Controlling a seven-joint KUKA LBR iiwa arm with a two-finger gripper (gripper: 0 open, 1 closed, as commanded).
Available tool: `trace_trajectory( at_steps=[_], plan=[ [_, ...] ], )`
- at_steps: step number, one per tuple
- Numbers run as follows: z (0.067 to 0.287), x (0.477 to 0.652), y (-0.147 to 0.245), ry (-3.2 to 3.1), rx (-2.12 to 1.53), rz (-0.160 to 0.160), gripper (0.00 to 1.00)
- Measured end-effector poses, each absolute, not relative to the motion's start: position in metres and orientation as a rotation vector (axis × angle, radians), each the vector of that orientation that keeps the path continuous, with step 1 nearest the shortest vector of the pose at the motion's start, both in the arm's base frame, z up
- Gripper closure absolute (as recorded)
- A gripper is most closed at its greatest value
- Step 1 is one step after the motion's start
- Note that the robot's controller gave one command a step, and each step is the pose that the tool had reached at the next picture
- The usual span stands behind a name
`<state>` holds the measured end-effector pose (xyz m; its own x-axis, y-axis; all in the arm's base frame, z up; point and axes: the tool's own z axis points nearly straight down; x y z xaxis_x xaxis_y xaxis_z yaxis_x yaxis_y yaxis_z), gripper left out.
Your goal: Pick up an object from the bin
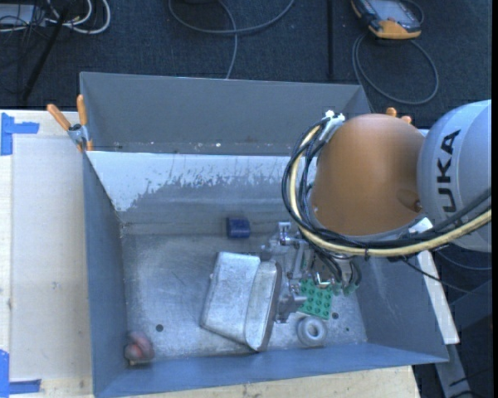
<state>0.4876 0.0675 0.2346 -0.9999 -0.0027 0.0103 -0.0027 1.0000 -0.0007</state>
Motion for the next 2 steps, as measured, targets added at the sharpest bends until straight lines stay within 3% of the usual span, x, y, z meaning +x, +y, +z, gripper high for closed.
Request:
trace_trajectory(
  at_steps=[1, 2],
  plan=[
    [0.156, 0.515, 0.004, -3.130, 0.146, 0.003, 0.00],
    [0.106, 0.544, -0.049, -3.106, 0.450, 0.001, 0.00]
  ],
)
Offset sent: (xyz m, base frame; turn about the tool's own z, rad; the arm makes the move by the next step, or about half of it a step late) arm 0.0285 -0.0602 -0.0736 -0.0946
